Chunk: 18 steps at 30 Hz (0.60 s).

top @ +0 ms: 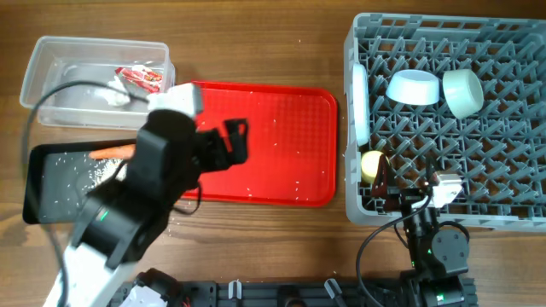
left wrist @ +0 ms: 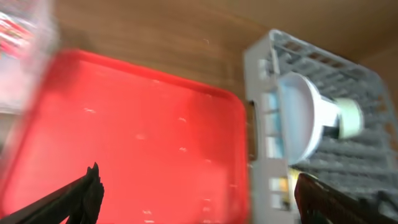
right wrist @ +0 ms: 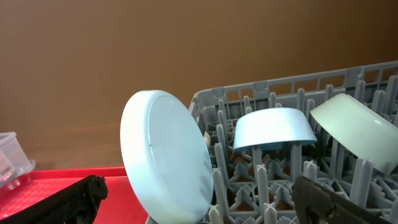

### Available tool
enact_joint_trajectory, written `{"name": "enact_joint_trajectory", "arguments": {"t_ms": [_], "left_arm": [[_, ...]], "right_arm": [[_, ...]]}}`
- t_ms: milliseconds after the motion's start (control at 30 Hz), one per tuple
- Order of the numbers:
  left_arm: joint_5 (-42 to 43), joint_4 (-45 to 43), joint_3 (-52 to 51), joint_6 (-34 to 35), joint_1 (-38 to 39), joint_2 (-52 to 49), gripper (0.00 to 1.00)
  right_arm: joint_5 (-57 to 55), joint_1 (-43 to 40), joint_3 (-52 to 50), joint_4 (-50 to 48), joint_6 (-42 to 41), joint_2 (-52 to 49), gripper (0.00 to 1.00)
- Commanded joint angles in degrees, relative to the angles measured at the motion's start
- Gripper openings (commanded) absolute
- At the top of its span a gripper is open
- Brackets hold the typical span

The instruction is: Sort waste into correct bins and load items into the dishwasher rack

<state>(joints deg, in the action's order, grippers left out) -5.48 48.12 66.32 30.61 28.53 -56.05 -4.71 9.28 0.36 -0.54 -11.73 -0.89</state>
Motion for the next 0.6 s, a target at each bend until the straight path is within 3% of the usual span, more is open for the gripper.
{"name": "enact_joint_trajectory", "arguments": {"t_ms": [0,100,200,300,400,567], "left_arm": [[-7.91,2.71,-0.09,-9.92,-0.04,2.45,1.00],[-9.29,1.70,-1.75,-12.63,-0.07,2.03,1.00],[-10.01,-5.29,-6.82,-13.92,-1.95,4.22,1.00],[1.11,-18.58,-19.39,-13.94,-10.80,13.75,1.00],[10.01,-25.51,-30.34,-14.01,-19.17,22.32,1.00],[16.55,-33.59,-45.24,-23.69,-24.59,36.76,1.00]], "right_arm": [[0.72,-0.15,-0.07,-0.33,-0.39,0.35,1.00],[0.72,-0.15,-0.07,-0.31,-0.42,0.35,1.00],[0.72,-0.15,-0.07,-0.33,-0.42,0.35,1.00],[0.72,-0.15,-0.07,-0.31,-0.42,0.35,1.00],[0.72,-0.15,-0.07,-0.31,-0.39,0.35,1.00],[0.72,-0.15,-0.07,-0.31,-0.39,0.35,1.00]]}}
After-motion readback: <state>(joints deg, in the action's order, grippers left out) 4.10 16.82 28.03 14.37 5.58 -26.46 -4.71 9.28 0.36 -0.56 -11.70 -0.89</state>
